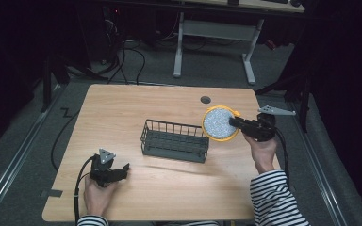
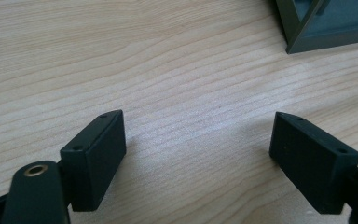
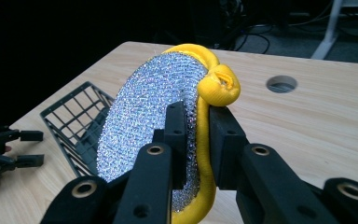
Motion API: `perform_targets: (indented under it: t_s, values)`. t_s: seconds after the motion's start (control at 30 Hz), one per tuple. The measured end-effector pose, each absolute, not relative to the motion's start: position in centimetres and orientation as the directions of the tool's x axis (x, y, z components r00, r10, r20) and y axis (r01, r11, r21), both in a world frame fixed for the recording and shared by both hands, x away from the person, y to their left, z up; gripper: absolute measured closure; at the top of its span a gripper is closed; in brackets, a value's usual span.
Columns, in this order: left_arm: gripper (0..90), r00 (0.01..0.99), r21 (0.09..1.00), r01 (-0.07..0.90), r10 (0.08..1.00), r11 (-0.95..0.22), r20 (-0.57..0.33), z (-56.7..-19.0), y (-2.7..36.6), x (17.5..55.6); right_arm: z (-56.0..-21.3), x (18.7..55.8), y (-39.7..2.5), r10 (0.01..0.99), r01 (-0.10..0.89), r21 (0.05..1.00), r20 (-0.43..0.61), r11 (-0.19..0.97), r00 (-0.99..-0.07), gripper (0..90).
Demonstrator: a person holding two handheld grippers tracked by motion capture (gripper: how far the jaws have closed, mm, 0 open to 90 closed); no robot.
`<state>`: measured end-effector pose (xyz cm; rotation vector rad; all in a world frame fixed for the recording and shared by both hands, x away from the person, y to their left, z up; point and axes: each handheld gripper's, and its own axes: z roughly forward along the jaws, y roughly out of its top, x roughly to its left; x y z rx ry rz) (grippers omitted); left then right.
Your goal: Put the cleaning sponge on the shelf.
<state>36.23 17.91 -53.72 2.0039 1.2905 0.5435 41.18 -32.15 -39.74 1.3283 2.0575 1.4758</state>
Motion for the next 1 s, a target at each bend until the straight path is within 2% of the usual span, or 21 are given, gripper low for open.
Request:
perform_targets:
  t_s: [0.57,1.0]
  values:
    - [18.3,0.424,0.732,0.622,0.906,-0.278,-0.017,-53.7,17.9,36.2,-41.6,43.4,-26.4,0.740,0.519,0.847,0.278,0.112,-0.612,78.4]
    - [18.2,0.431,0.733,0.619,0.902,-0.282,-0.016,-53.7,17.8,36.2,-43.2,43.5,-25.5,0.720,0.522,0.842,0.278,0.136,-0.636,76.0]
